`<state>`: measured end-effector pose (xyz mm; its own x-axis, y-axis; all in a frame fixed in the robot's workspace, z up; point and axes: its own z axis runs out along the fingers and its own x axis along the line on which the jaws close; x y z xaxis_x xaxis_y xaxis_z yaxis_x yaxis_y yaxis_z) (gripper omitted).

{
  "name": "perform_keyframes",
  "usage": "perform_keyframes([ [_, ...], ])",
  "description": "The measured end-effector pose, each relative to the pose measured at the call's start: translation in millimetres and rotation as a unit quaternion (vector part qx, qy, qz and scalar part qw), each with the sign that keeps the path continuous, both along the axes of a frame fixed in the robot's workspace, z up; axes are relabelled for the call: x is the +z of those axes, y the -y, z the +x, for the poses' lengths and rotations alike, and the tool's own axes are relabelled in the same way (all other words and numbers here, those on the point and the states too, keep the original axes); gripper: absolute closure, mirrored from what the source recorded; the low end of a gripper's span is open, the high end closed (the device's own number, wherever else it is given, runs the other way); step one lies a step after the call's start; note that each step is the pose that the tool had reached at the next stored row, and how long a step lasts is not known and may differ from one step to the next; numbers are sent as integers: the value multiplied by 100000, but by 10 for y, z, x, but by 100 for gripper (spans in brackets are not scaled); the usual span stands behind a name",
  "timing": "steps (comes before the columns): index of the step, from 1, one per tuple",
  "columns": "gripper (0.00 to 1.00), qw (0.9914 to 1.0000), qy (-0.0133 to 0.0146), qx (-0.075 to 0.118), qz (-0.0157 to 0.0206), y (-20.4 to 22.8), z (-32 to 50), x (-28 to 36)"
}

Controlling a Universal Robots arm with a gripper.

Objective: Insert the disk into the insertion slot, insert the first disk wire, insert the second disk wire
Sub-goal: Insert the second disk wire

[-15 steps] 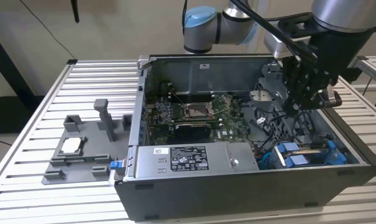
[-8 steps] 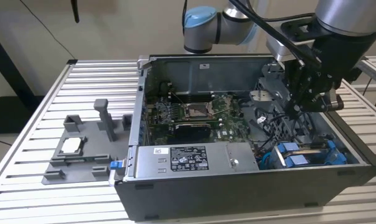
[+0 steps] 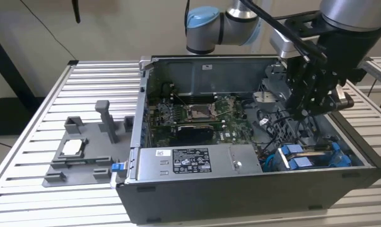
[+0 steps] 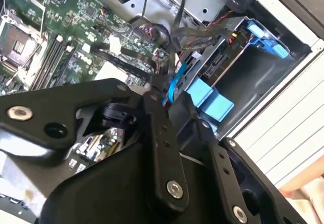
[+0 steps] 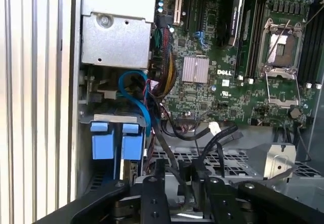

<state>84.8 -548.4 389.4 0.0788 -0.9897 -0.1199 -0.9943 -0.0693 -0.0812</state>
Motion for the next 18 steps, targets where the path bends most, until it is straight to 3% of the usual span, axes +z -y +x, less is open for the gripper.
perform_keyframes([
  [3, 63, 99999, -114, 123, -382, -46, -10, -8],
  [6, 63, 99999, -125, 165, -417, -78, -19, -21],
  [9, 63, 99999, -123, 169, -401, -84, -24, -30],
  [11, 73, 99999, -125, 167, -421, -84, -26, -30],
  [13, 73, 99999, -124, 165, -411, -85, -27, -31],
  [14, 79, 99999, -126, 167, -415, -85, -27, -30],
  [18, 82, 99999, -124, 166, -416, -85, -27, -30],
])
